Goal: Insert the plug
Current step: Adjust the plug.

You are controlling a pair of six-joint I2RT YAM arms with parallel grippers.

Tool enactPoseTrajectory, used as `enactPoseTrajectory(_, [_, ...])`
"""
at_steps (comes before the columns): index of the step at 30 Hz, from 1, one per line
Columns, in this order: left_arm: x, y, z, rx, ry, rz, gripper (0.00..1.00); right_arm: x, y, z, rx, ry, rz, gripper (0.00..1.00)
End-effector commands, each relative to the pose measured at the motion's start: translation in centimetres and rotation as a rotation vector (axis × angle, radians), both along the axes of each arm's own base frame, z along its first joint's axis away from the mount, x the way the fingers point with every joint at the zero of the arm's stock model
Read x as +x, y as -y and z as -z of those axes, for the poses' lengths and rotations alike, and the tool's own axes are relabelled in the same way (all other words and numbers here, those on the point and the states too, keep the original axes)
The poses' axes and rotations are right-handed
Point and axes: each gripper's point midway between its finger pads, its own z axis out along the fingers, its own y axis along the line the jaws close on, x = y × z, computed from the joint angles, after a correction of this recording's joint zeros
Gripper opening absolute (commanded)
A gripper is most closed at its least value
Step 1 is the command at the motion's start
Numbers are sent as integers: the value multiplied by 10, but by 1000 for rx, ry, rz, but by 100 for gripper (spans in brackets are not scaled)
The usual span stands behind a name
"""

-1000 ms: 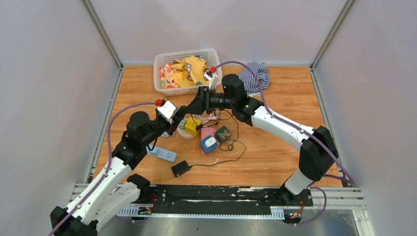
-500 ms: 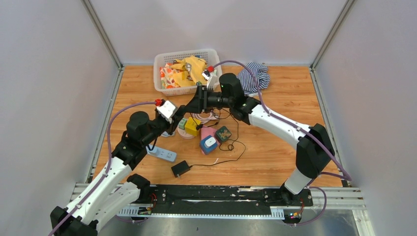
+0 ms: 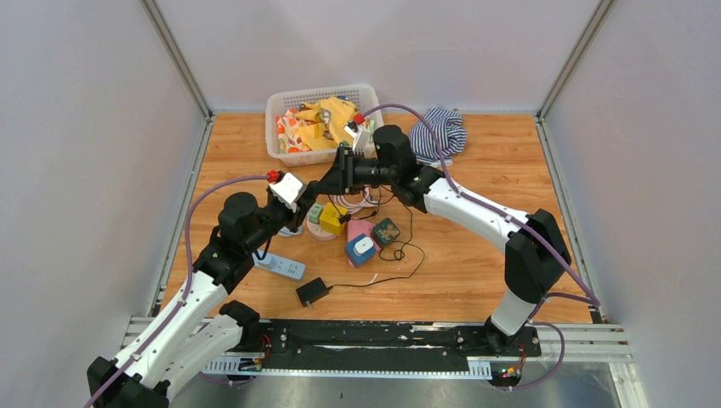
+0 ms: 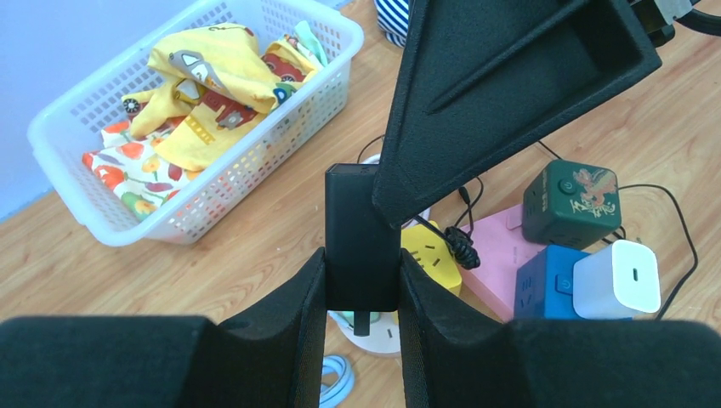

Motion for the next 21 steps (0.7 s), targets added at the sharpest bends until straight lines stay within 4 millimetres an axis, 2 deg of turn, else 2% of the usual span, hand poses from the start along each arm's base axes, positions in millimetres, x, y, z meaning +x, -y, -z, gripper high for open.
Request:
enactPoseTrajectory(1, [-2,7,-4,-5,27,42,0,-9,-16,-6,22,-11,-52,37])
enactPoseTrajectory(4, [-2,7,-4,-4,27,41,0,-8,-17,-4,20,-24,-44,40])
enactPoseTrajectory(8, [-2,7,-4,-1,28,43,0,-5,-18,-3,21,-33,-31,39])
enactPoseTrajectory(10, [-2,7,-4,-2,29,43,0,-3,-20,-2,26,-40,-28,33])
enactPoseTrajectory(14, [-2,6,-5,-6,30,38,0,-1,-23,-1,46,-40,-39,8])
enactPoseTrajectory(16, [-3,5,-7,-13,30,30,13,2,-22,-1,53,-27,-36,1])
enactPoseTrajectory(19, [-3,3,-10,-27,34,15,46,11,-17,-1,51,-15,-18,0])
enactPoseTrajectory(21, [-4,2,-13,-35,38,12,62,16,-13,-1,50,-6,-6,0])
